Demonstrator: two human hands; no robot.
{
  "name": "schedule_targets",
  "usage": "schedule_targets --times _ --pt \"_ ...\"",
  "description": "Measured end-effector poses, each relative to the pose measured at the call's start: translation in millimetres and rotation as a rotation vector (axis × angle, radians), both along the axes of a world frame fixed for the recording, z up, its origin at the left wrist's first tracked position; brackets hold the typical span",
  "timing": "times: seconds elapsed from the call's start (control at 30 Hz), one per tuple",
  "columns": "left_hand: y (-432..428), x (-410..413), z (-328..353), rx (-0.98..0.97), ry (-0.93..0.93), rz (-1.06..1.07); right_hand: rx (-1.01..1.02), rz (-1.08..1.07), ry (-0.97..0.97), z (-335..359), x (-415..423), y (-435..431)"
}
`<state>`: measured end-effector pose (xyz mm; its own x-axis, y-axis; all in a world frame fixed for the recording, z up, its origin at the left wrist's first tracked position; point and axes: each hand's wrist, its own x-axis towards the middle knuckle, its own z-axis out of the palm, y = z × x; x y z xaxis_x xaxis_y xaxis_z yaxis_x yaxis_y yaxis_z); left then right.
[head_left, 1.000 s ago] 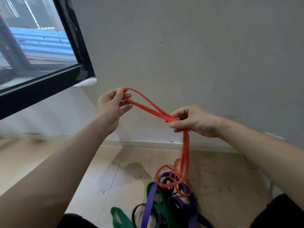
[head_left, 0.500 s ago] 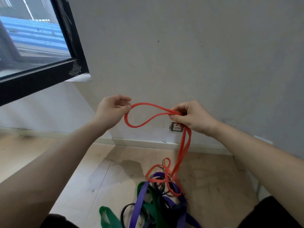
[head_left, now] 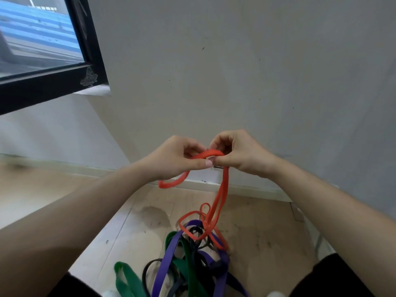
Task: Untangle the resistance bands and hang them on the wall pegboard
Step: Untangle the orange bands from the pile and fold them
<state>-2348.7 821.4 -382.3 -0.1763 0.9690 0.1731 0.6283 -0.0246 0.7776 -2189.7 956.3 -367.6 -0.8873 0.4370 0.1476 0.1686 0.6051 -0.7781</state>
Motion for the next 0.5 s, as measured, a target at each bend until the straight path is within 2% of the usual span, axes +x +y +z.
schedule_targets --times 0.2,0.3,0.5 --pt "-1 -2 5 0.081 -0.049 0.068 -0.089 0.052 -0.011 0 4 3" --pt "-3 -6 10 0.114 -0.067 0.127 -0.118 0.078 -0.105 -9 1 7" --pt "-6 -18 19 0.271 -0.334 0.236 -0.169 0.134 -0.274 -30 -3 16"
